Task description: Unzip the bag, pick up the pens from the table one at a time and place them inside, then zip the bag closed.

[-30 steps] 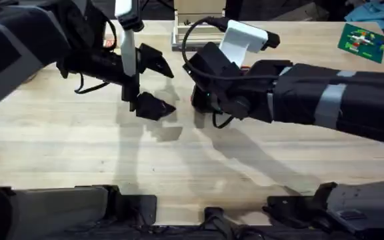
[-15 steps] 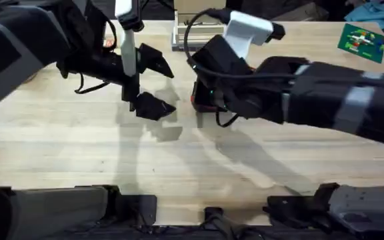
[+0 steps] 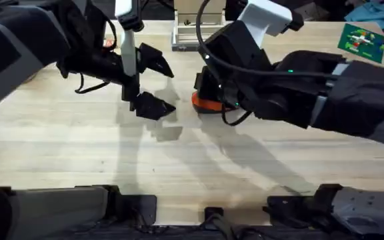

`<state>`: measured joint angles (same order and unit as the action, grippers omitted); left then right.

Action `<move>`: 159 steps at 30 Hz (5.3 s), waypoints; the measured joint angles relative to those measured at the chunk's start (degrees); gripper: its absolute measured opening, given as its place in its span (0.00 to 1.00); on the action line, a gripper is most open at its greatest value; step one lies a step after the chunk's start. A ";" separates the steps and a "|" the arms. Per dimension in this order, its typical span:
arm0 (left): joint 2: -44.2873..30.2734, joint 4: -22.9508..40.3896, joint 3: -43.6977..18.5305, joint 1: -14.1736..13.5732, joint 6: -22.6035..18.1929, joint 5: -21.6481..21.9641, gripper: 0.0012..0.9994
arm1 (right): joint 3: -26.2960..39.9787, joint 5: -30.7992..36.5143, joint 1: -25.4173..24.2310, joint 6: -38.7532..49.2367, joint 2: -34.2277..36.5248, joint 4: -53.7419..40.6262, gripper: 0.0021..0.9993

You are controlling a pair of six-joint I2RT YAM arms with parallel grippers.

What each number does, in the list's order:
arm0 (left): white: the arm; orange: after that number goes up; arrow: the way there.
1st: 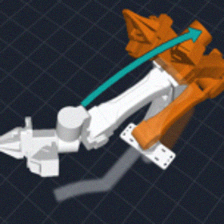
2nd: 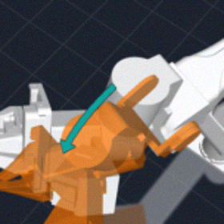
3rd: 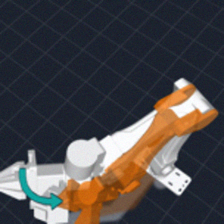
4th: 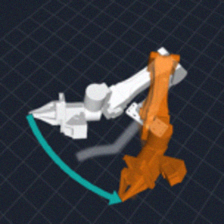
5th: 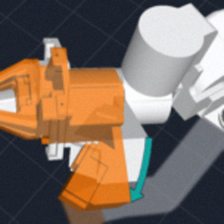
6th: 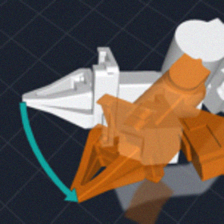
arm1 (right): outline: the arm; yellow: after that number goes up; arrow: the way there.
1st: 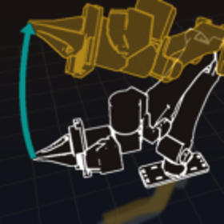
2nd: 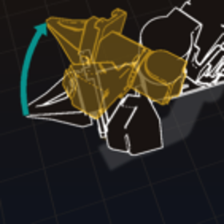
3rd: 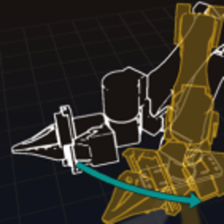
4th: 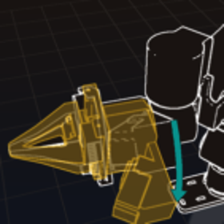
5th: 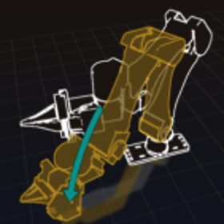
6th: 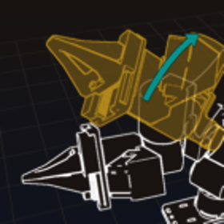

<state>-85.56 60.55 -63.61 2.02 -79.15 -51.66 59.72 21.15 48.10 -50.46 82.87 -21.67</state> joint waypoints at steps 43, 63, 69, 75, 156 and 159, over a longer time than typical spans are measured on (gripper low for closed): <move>-16.77 -16.41 -0.04 -7.73 0.07 -11.78 0.99 | -0.03 0.00 0.00 0.15 0.00 0.00 0.03; -19.17 -25.49 -0.04 -11.65 7.59 -8.54 0.46 | -0.04 -1.07 0.00 0.15 0.00 0.02 0.03; -19.17 -25.67 -0.04 -11.67 8.46 -8.24 0.05 | -0.04 -1.07 0.00 0.15 0.00 0.02 0.03; -19.17 -25.67 -0.04 -11.76 8.50 -8.24 0.05 | -0.04 -1.09 -0.26 0.15 0.00 0.00 0.03; -19.17 -26.19 -0.15 -12.48 8.55 -7.51 0.04 | 0.31 -16.13 -46.36 22.24 -1.60 -9.70 1.00; -19.17 -26.18 -0.15 -12.48 8.55 -7.46 0.04 | 0.31 -16.44 -46.36 22.87 -6.59 -12.50 1.00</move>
<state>-104.73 34.37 -63.77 -10.46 -70.61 -59.12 60.03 4.71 1.74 -27.58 76.28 -34.17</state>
